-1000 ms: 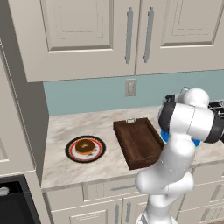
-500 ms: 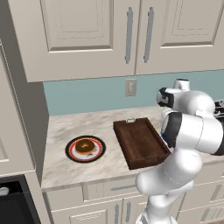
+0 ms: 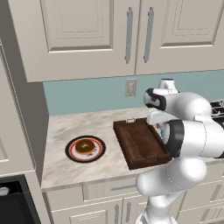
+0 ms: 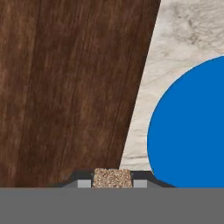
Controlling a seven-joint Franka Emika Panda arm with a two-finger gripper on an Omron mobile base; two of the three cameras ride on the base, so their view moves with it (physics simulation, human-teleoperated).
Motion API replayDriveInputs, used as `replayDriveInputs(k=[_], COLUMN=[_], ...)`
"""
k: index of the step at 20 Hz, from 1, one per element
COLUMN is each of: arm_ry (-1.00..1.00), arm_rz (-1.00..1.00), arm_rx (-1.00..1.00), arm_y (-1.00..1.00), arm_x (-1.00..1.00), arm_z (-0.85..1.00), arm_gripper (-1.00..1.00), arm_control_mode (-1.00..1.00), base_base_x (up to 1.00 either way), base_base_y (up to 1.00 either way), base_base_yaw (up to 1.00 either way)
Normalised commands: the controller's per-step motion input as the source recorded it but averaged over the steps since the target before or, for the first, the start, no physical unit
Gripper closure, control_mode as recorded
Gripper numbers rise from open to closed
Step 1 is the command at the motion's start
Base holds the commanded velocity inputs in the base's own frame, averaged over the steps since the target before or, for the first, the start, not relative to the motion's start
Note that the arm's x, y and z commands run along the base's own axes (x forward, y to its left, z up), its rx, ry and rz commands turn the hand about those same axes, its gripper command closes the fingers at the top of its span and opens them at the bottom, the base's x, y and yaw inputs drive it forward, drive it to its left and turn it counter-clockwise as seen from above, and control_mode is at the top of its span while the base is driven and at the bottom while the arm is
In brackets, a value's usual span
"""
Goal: Move the dessert items from the plates to the tray.
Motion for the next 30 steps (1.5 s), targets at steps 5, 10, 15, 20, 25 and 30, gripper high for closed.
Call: replayDriveInputs(k=[5,10,15,20,25,30], arm_ry=[0.03,0.05,0.07,0.01,0.0,0.0], arm_rz=[0.0,0.0,0.0,0.0,0.0,0.0], arm_rx=[0.0,0.0,0.0,0.0,0.0,0.0], arm_y=[0.59,0.58,0.43,0.11,0.0,0.0], arm_x=[0.17,0.29,0.4,0.28,0.14,0.13], arm_z=[0.0,0.0,-0.04,-0.18,-0.24,-0.21], arm_gripper=[1.0,1.0,1.0,1.0,1.0,1.0], arm_control_mode=[-1.0,-1.0,-1.0,-1.0,-1.0,-1.0], base_base_x=[0.0,0.0,0.0,0.0,0.0,0.0], base_base_y=[0.0,0.0,0.0,0.0,0.0,0.0], base_base_yaw=[0.0,0.0,0.0,0.0,0.0,0.0])
